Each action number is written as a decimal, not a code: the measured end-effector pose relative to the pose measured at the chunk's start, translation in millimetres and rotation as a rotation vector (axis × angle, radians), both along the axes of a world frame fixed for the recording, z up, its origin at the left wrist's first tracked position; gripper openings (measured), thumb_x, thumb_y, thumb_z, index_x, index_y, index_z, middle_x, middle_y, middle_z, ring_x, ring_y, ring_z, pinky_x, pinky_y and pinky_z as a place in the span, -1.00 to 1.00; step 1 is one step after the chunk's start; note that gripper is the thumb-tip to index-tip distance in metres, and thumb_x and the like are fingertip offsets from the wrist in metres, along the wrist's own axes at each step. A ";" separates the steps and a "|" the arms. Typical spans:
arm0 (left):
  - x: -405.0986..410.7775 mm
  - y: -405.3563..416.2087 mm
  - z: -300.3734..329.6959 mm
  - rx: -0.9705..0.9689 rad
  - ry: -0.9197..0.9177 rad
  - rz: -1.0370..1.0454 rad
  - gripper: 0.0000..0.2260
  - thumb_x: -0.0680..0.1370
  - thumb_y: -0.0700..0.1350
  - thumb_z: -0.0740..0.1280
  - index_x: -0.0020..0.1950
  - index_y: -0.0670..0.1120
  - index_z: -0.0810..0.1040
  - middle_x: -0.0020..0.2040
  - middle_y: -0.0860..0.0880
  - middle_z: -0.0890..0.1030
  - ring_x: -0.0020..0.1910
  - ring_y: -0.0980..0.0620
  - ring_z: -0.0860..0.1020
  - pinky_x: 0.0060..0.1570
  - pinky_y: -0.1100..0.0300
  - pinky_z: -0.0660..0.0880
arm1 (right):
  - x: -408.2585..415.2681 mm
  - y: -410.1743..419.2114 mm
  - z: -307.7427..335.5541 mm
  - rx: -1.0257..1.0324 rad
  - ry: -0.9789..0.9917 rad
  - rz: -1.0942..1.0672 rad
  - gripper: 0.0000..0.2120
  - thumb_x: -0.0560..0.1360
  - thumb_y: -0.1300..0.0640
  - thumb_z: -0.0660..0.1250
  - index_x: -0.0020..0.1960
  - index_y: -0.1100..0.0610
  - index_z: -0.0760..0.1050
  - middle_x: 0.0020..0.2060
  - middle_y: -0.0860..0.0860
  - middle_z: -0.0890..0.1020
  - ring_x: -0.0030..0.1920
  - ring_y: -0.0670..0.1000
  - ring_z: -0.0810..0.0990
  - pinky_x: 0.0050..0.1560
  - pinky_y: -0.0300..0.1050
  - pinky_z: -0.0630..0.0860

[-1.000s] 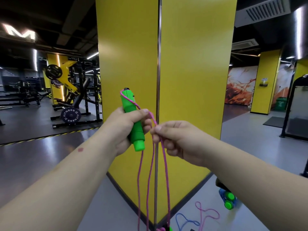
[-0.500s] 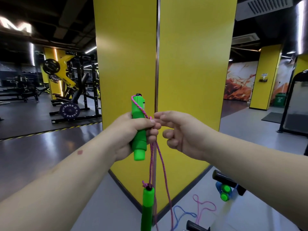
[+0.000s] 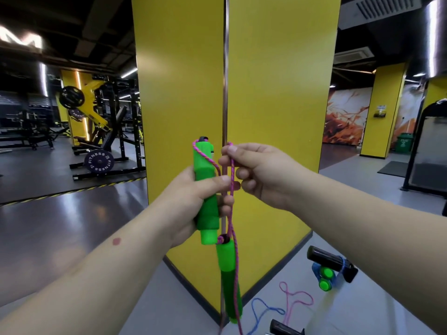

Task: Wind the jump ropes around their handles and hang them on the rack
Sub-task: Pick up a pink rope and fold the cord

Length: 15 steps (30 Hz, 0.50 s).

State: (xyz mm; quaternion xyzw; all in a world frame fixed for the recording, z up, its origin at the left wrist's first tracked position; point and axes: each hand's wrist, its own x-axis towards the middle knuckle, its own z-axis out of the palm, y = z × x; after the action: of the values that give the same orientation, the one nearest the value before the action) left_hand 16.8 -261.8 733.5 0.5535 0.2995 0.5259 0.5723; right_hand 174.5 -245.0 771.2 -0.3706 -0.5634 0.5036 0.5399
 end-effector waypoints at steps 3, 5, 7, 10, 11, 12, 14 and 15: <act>10.1 -1.1 -1.3 0.063 0.020 0.052 -0.82 0.58 -0.31 0.39 0.12 -0.13 0.49 -0.20 -0.13 0.71 -0.36 0.03 0.61 -0.36 0.17 0.59 | 1.5 5.7 -2.4 -0.037 0.040 -0.048 -0.86 0.60 0.09 0.35 0.08 0.15 0.58 -0.17 0.00 0.70 -0.45 -0.12 0.33 -0.58 -0.32 0.26; 10.6 3.5 7.7 0.062 -0.008 0.105 -0.91 0.58 -0.33 0.37 0.07 -0.21 0.54 -0.26 -0.10 0.69 -0.38 0.06 0.61 -0.38 0.21 0.58 | 4.1 4.4 -14.3 -0.087 -0.009 -0.032 -0.82 0.61 -0.02 0.31 0.05 0.08 0.56 -0.23 -0.04 0.67 -0.42 -0.10 0.32 -0.48 -0.28 0.25; 7.2 10.1 19.5 0.018 -0.051 0.124 -0.99 0.58 -0.32 0.38 -0.03 -0.25 0.59 -0.26 -0.12 0.68 -0.40 0.07 0.60 -0.41 0.23 0.58 | 6.3 -2.8 -28.9 -0.166 -0.106 0.085 -0.79 0.60 -0.07 0.25 0.02 0.05 0.55 -0.24 -0.06 0.63 -0.38 -0.07 0.38 -0.37 -0.19 0.28; 2.7 19.2 30.5 -0.059 -0.083 0.112 -0.80 0.58 -0.31 0.37 -0.23 -0.23 0.66 -0.20 -0.17 0.67 -0.42 0.06 0.59 -0.41 0.24 0.58 | 7.3 -11.2 -45.8 -0.122 -0.324 0.197 -0.80 0.43 0.05 0.36 0.04 0.07 0.57 -0.16 -0.05 0.66 -0.20 -0.04 0.54 -0.20 -0.15 0.40; 2.2 20.6 32.4 -0.088 -0.106 0.096 -0.82 0.59 -0.31 0.37 -0.21 -0.24 0.65 -0.21 -0.15 0.67 -0.43 0.08 0.60 -0.42 0.25 0.58 | 7.5 -11.6 -48.4 -0.073 -0.418 0.187 -0.73 0.39 0.08 0.38 0.09 0.06 0.57 -0.09 -0.05 0.68 -0.12 -0.03 0.59 -0.13 -0.12 0.46; 2.2 22.2 33.5 -0.121 -0.139 0.076 -0.88 0.59 -0.30 0.36 -0.14 -0.26 0.63 -0.22 -0.13 0.68 -0.43 0.10 0.60 -0.42 0.27 0.57 | 6.7 -11.6 -50.0 -0.031 -0.501 0.177 -0.65 0.40 0.09 0.41 0.17 0.03 0.55 0.00 -0.05 0.69 -0.02 -0.03 0.61 -0.05 -0.09 0.50; 1.6 23.2 35.2 -0.175 -0.193 0.035 -0.95 0.59 -0.29 0.36 -0.02 -0.26 0.59 -0.24 -0.10 0.70 -0.43 0.12 0.61 -0.42 0.29 0.57 | 2.6 -12.1 -51.8 -0.009 -0.596 0.186 -0.57 0.48 0.10 0.45 0.33 -0.01 0.47 0.13 -0.09 0.66 0.13 -0.05 0.61 0.10 -0.06 0.52; 0.9 22.9 36.0 -0.188 -0.206 0.021 -0.95 0.60 -0.28 0.35 0.00 -0.26 0.59 -0.24 -0.09 0.70 -0.43 0.13 0.61 -0.42 0.29 0.57 | -0.2 -12.9 -53.1 -0.012 -0.609 0.203 -0.55 0.51 0.10 0.44 0.37 -0.01 0.44 0.15 -0.09 0.65 0.17 -0.05 0.61 0.16 -0.03 0.52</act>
State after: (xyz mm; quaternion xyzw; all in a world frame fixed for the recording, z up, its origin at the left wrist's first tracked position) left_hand 17.7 -238.9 769.5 0.4372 0.2927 0.5556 0.6437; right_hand 174.3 -257.9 718.1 -0.4495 -0.7303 0.4240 0.2912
